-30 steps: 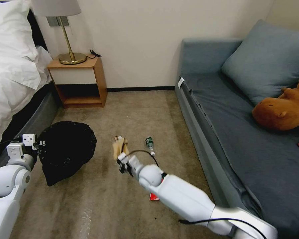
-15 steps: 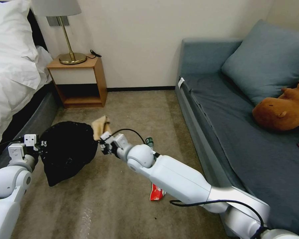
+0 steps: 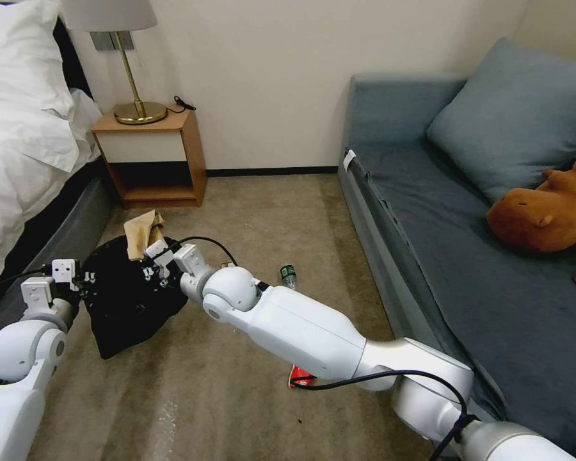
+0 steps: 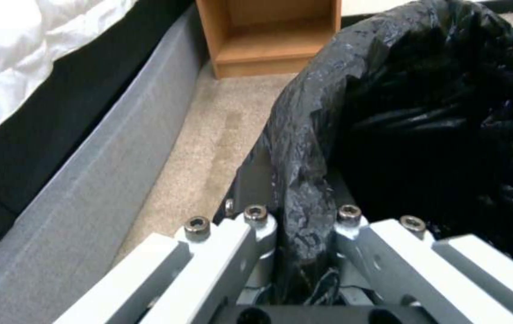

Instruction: Pick up the trash bin, then pick up the garbage on the floor and place it into the trash bin.

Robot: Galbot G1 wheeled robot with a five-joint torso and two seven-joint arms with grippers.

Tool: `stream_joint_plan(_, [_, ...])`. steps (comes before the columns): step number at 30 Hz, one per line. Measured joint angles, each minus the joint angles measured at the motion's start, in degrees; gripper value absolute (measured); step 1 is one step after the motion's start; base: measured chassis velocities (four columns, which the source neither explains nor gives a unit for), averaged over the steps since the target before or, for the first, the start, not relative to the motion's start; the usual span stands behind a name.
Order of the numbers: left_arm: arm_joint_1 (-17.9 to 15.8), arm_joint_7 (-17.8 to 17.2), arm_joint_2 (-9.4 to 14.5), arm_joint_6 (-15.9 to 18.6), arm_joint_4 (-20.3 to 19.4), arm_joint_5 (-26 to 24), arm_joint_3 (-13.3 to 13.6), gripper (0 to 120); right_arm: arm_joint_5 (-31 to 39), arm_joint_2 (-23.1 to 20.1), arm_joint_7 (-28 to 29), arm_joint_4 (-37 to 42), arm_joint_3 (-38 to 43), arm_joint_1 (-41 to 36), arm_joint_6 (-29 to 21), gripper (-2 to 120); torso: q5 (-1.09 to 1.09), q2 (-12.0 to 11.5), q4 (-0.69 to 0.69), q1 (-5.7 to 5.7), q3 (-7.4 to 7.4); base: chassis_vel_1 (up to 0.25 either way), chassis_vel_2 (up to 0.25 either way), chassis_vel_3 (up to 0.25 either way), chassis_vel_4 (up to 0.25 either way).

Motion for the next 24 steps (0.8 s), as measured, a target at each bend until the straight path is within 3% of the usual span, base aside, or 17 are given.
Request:
stream_joint_plan(16, [-1.0, 0.2, 0.0, 0.0, 1.1, -0.5, 0.6, 4, -1.5, -0.1, 0.0, -0.4, -1.8, -1.8, 0.3, 10, 0.00, 0.0, 0.01, 0.00, 0.00, 0.000, 0.000, 0.000, 0.000])
stream_joint_plan(24, [-1.2, 0.5, -0.3, -0.2, 1.7, -0.5, 1.0, 4, -1.3, -0.2, 0.2, -0.1, -2.2, -1.8, 0.2, 38, 0.00, 0.0, 0.01, 0.00, 0.00, 0.000, 0.000, 0.000, 0.000])
